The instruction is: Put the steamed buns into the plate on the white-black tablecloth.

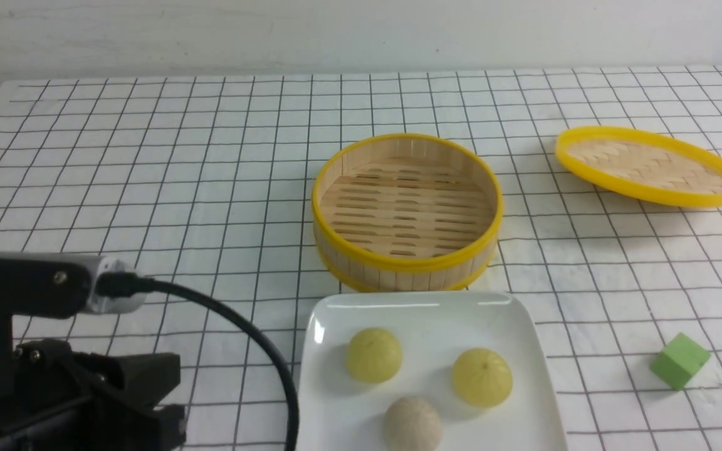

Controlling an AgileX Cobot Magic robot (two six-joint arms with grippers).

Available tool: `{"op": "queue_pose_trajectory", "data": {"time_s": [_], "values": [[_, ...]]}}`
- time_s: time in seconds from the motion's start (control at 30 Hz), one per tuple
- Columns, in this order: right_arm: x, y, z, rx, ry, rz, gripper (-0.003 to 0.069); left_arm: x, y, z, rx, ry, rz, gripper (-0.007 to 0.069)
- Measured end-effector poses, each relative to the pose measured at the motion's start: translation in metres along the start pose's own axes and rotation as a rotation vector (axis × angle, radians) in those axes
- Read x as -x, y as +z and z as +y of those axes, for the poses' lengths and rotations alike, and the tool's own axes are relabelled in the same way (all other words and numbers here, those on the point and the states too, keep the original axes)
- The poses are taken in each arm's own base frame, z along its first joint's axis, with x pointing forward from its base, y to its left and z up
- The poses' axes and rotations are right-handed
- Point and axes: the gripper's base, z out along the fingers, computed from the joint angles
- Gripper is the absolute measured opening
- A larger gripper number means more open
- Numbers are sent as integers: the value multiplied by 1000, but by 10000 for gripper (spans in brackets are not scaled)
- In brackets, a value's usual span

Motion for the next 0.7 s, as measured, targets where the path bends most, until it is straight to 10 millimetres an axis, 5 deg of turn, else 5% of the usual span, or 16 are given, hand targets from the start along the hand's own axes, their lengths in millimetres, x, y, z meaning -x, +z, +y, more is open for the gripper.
{"op": "queue_pose_trajectory", "data": {"time_s": [0.17,0.4,0.7], "values": [[0,0,0,0,0,0,68,-16,-12,27,63,-46,-168,54],[0,0,0,0,7,0,79,-90,-21,70,349,-75,-320,56],[0,0,0,0,8,0,91,-116,-18,78,430,-3,-368,69]]}}
